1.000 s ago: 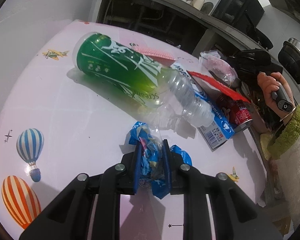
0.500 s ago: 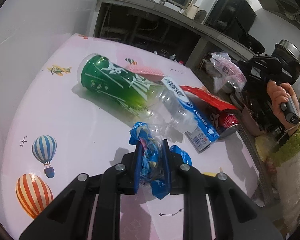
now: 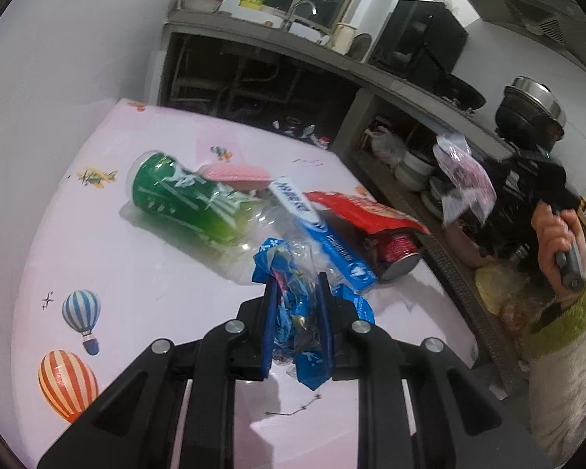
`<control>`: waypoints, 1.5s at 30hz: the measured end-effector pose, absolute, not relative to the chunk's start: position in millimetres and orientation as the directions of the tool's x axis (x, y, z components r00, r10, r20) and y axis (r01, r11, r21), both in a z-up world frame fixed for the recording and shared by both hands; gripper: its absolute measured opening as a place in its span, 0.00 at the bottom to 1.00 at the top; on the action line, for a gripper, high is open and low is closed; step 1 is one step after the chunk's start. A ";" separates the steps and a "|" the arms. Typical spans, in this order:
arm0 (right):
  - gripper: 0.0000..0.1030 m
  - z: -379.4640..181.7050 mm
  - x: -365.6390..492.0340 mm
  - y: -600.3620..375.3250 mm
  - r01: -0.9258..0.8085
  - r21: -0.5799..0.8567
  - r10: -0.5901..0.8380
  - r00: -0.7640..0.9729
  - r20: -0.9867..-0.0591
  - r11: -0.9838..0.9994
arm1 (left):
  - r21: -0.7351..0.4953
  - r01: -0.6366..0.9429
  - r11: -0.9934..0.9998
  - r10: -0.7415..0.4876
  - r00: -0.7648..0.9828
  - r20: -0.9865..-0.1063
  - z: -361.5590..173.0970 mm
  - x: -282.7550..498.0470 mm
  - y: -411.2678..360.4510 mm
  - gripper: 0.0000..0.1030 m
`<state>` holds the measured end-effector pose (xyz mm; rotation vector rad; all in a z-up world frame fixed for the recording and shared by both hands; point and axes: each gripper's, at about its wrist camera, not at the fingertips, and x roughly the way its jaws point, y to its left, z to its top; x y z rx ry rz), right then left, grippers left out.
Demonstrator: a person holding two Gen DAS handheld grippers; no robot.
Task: Collect trash
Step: 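Grasp the clear plastic bag on the red snack bag with the right tool and lift, then drop the wrapper from left tool into wastebasket while right drops the clear bag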
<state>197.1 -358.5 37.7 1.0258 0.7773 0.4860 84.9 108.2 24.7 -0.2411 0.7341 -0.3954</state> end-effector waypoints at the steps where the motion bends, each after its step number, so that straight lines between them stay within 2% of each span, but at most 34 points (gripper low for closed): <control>1: 0.00 36.6 188.3 -364.2 -0.007 0.896 0.682 0.652 -0.333 0.443 | -0.349 0.274 0.896 -0.438 0.672 -0.597 27.0 85.3 106.4 0.18; 8: 0.00 27.0 114.6 -413.4 0.025 0.911 0.605 0.741 -0.293 0.411 | -0.343 0.380 0.859 -0.512 0.642 -0.570 45.2 84.7 69.2 0.18; 16: 0.00 1.5 42.0 -464.0 0.101 0.928 0.493 0.824 -0.280 0.359 | -0.327 0.544 0.772 -0.624 0.554 -0.551 67.8 89.0 -9.3 0.18; 23: 0.00 -36.9 3.1 -503.0 0.163 0.953 0.420 0.869 -0.261 0.256 | -0.309 0.667 0.678 -0.692 0.436 -0.576 80.5 96.2 -96.7 0.18; 27: 0.00 -61.0 -9.8 -523.0 0.189 0.962 0.385 0.888 -0.253 0.198 | -0.295 0.729 0.617 -0.703 0.343 -0.623 79.8 102.3 -162.9 0.18; 33: 0.00 -107.2 -25.1 -559.2 0.238 0.967 0.319 0.913 -0.253 0.087 | -0.263 0.787 0.558 -0.657 0.225 -0.720 58.0 115.9 -265.7 0.18; 39: 0.00 -148.2 -28.4 -591.1 0.300 0.953 0.248 0.922 -0.297 0.028 | -0.239 0.802 0.547 -0.532 0.112 -0.839 3.6 145.8 -366.6 0.18; 45: 0.00 -194.3 -17.5 -609.9 0.341 0.939 0.243 0.915 -0.321 -0.044 | -0.211 0.810 0.547 -0.447 0.070 -0.892 -43.7 165.9 -429.6 0.18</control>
